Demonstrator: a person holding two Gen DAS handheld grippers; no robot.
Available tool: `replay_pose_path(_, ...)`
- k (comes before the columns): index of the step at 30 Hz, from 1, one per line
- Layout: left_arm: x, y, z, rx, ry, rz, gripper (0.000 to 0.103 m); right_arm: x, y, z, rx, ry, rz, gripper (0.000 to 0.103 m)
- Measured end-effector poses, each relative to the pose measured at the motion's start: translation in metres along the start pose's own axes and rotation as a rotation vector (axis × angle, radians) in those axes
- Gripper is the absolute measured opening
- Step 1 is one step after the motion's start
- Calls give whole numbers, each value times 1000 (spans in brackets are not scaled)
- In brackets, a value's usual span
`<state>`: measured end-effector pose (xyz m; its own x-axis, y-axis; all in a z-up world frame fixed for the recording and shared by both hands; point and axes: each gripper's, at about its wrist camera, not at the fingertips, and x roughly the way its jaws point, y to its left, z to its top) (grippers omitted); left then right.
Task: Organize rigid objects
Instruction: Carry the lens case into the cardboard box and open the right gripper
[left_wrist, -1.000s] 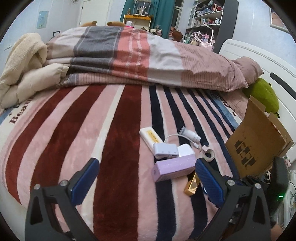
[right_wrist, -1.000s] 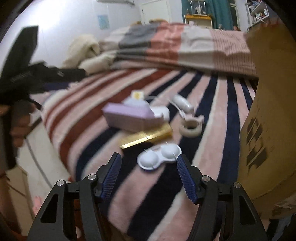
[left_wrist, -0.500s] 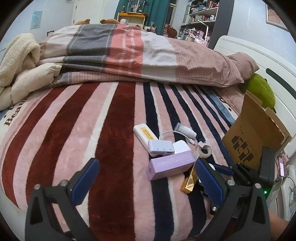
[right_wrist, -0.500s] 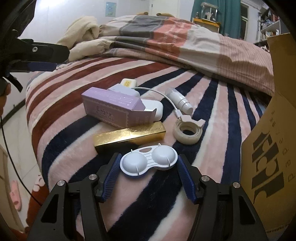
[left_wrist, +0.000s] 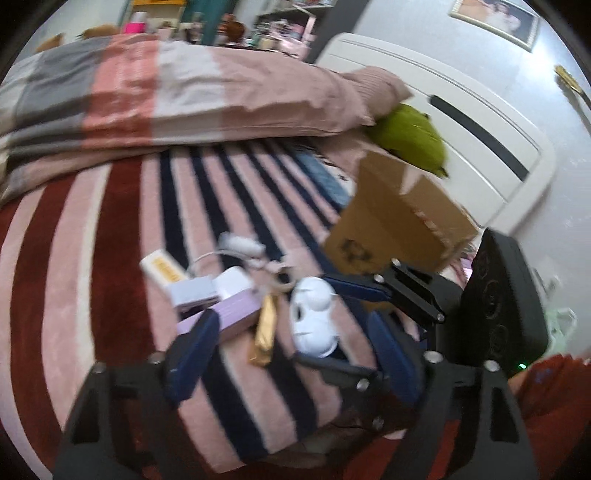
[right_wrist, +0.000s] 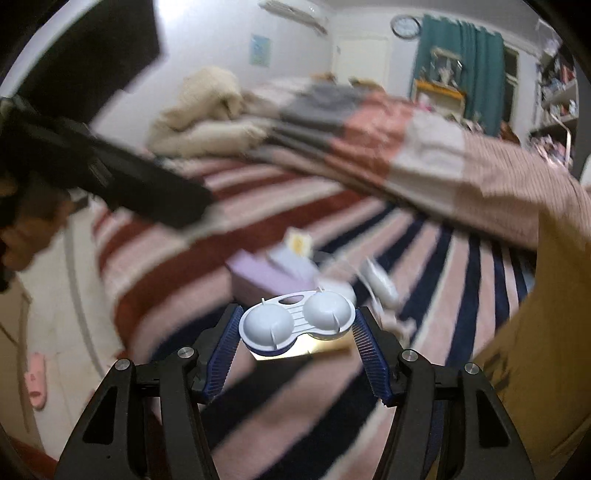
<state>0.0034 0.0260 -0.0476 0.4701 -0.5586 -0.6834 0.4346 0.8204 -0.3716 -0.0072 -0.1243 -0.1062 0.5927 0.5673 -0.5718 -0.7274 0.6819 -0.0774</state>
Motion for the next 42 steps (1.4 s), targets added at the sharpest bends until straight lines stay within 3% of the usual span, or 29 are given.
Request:
replay_pose_path(3,0,-16,18,11,19,-56,41,-18,6,25,-49,-56,11,58)
replay_pose_path(7,6,-35,42,43,32,-33,25,-36,2,48,-86,-103,-16,58)
replay_pose_path(13,35,-75,87,126,64,-40,23,-64,-33,63,-64,-112,-72,58)
replay_pose_path(19,94,-118,132,157,173,-113,23,-88,-100,61,44,-45,-140,58)
replay_pose_path(23,139,-138,152,170,294,-145,23,-97,-147,53,142,66,-152,58)
replay_pose_path(28,176,-149,159,150,400,-133,23,-92,-194,41,265,225,-123,58)
replay_pose_path(29,178,-150,160,151,400,-130,24,-90,-199,38,281,248,-124,58)
replay_pose_path(30,179,-152,160,167,394,-110,33,-89,-202,33,292,271,-129,58)
replay_pose_path(31,178,-153,160,179,384,-87,52,-88,-205,31,299,287,-131,58)
replay_pose_path(33,170,-153,161,200,340,-22,73,-86,-211,29,327,313,-132,58)
replay_pose_path(36,149,-146,162,188,292,-8,73,-92,-215,29,336,305,-141,81)
replay_pose_path(42,83,-103,158,152,155,58,81,-101,-196,40,294,255,-131,86)
